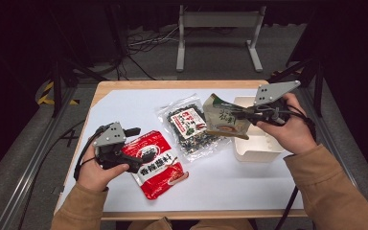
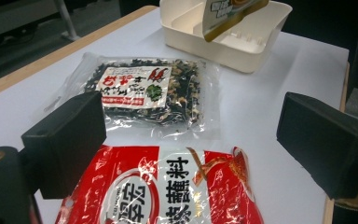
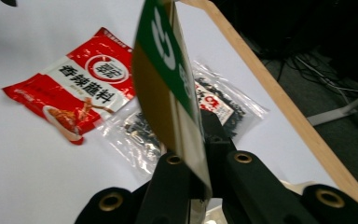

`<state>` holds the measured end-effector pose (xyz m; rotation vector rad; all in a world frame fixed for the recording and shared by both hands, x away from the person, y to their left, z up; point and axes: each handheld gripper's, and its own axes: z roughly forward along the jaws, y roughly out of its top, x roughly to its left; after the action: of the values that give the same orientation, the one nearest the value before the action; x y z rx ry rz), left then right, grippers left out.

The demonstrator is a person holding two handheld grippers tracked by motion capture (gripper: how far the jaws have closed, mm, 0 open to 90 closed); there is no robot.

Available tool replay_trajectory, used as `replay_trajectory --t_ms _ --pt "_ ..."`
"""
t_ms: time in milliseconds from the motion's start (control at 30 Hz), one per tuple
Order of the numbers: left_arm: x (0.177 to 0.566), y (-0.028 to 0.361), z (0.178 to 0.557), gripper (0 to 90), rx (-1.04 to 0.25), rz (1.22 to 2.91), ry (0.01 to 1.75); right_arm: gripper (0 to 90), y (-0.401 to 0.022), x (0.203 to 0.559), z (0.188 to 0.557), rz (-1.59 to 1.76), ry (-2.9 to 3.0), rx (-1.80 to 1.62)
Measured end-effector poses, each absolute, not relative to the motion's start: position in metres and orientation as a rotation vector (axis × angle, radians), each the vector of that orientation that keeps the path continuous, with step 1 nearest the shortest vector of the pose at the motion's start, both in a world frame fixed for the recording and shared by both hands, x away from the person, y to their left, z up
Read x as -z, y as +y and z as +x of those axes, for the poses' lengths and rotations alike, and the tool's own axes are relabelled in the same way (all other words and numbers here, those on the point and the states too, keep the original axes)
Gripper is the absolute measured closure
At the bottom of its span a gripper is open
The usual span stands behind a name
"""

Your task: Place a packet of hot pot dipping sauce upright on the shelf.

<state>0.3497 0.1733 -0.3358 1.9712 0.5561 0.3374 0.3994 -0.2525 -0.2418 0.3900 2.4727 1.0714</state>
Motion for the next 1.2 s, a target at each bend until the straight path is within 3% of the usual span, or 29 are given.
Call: replay_trajectory --t_ms 1200 --pt "0.354 0.202 0.367 9.3 -0.408 1.977 0.782 89.0 -0.317 0.229 0.468 0.572 2.255 -1.061"
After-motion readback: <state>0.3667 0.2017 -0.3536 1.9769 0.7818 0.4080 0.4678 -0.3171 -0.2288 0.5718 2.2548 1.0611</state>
